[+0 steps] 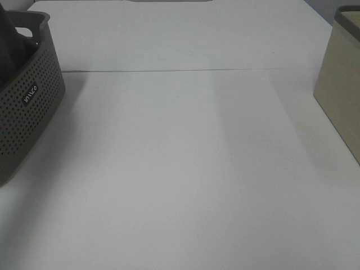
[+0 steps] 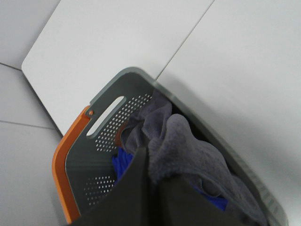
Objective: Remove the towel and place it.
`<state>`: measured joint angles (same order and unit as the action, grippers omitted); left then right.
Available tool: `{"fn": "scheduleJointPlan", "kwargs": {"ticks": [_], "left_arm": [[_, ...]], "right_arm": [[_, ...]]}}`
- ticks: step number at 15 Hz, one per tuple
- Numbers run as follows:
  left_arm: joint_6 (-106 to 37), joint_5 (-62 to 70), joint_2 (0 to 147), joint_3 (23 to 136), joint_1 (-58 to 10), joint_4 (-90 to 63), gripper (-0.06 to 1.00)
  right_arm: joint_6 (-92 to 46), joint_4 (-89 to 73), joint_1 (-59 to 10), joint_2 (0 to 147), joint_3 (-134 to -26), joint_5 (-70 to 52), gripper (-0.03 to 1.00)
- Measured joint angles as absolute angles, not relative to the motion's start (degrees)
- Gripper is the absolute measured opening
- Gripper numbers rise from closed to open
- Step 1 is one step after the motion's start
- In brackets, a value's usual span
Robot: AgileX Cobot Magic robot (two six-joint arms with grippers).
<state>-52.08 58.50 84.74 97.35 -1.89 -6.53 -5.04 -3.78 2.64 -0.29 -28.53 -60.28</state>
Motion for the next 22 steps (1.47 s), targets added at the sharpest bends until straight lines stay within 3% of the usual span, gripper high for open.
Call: {"fn": "scheduleJointPlan", "kwargs": {"ticks": [5, 9, 16, 17, 22], "left_arm": [[-40.6, 59.0, 84.7, 106.2, -15.8, 3.7, 0.0], [-36.3, 59.4, 84.7, 109.1, -24.7, 5.5, 0.0], [-32.0, 56.7, 88.1, 109.4, -37.6, 5.3, 0.0], [-31.1, 54.9, 89.5, 109.7, -40.2, 4.8, 0.0], [-30.3, 52.6, 91.9, 109.8, -41.5, 1.3, 0.0]], "right_arm": [[-6.9, -11.7, 2.6, 10.8, -30.7, -52.4, 0.66], [-17.5, -23.9, 2.6, 19.9, -30.8, -47.9, 0.66], [-46.0, -45.2, 2.6, 38.6, -33.6, -41.0, 0.66], [-55.3, -53.0, 2.6, 44.3, -34.4, -40.9, 0.66], [-72.2, -71.0, -0.6, 53.2, -34.5, -39.5, 0.66]]}}
